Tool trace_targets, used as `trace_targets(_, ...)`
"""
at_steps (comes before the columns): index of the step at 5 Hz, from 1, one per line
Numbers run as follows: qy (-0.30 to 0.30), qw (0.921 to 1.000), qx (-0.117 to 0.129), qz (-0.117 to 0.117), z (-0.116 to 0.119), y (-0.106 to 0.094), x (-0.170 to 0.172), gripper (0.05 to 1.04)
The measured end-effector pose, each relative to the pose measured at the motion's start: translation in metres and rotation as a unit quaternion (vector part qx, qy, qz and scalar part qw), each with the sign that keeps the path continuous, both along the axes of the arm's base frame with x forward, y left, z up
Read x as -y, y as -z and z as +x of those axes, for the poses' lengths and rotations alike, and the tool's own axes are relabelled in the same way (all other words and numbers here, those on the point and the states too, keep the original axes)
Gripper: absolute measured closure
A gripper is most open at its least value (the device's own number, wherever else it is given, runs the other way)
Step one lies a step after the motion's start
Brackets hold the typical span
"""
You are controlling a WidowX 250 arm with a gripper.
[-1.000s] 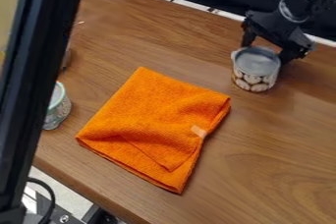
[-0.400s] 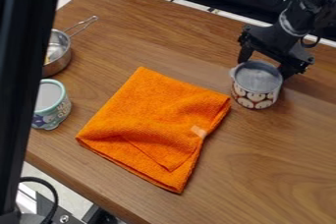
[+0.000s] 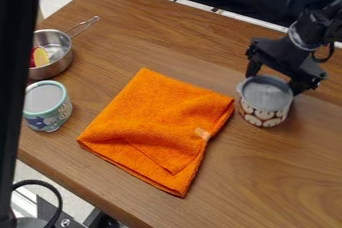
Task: Moved the can to the right side of the orange cloth
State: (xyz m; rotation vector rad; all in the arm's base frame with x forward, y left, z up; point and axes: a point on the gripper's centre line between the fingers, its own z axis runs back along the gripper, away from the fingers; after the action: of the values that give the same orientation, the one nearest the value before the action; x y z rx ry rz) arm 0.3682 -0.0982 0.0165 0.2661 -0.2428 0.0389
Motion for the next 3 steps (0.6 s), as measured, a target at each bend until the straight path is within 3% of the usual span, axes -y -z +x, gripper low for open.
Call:
trace_targets(2,0.028,0.9995,-0.001,-0.012,-0.028,0.001,0.002,0.086)
trace_targets(3,0.026,0.9989,-0.012,-0.037,-0.043,0.001,-0.001,0.086)
